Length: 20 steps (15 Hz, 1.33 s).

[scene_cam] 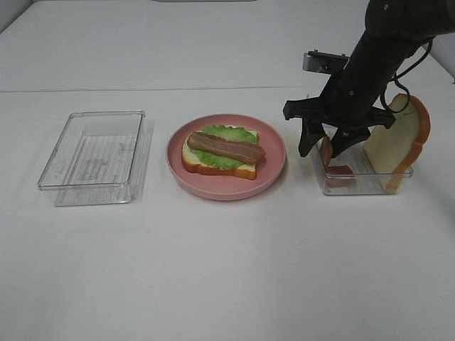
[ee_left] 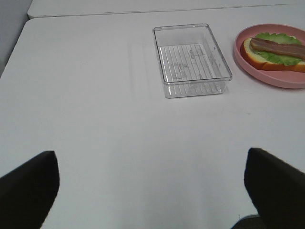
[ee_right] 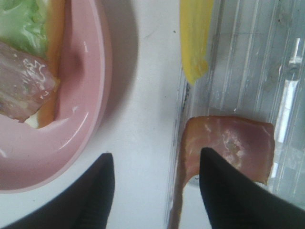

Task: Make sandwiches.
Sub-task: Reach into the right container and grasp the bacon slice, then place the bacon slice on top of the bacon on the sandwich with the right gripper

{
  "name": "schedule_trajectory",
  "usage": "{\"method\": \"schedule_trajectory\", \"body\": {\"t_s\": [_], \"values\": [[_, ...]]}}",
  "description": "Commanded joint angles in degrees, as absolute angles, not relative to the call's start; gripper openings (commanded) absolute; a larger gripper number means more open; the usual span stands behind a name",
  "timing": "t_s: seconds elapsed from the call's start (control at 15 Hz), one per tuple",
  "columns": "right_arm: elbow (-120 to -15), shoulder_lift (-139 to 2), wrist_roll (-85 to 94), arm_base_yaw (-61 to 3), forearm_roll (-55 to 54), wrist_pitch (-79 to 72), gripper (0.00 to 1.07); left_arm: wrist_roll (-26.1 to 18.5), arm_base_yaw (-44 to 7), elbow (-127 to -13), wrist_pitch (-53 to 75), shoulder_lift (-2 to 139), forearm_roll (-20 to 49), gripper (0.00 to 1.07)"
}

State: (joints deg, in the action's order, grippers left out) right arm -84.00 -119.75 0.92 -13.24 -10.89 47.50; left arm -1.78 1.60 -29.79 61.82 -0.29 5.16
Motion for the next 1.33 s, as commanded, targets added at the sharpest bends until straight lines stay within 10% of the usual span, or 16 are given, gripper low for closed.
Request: {"method": "schedule_trajectory", "body": {"t_s": [0.07,0.4,1.33], "values": [[-84.1,-119.9,0.6,-13.3,-11.2,48.2,0.50,-1.4,1.5,-29.6,61.6,-1.5,5.8,0.98],[-84.1,-119.9,0.4,-13.3,-9.5,49.7,0.00,-1.4,1.5,-29.6,61.6,-1.5,5.8,0.98],[-85.8,-102.9,3.2,-13.6,-27.8,46.0,0.00,-1.4,1.5,-29.6,61.6,-1.5,5.9,0.98]]}}
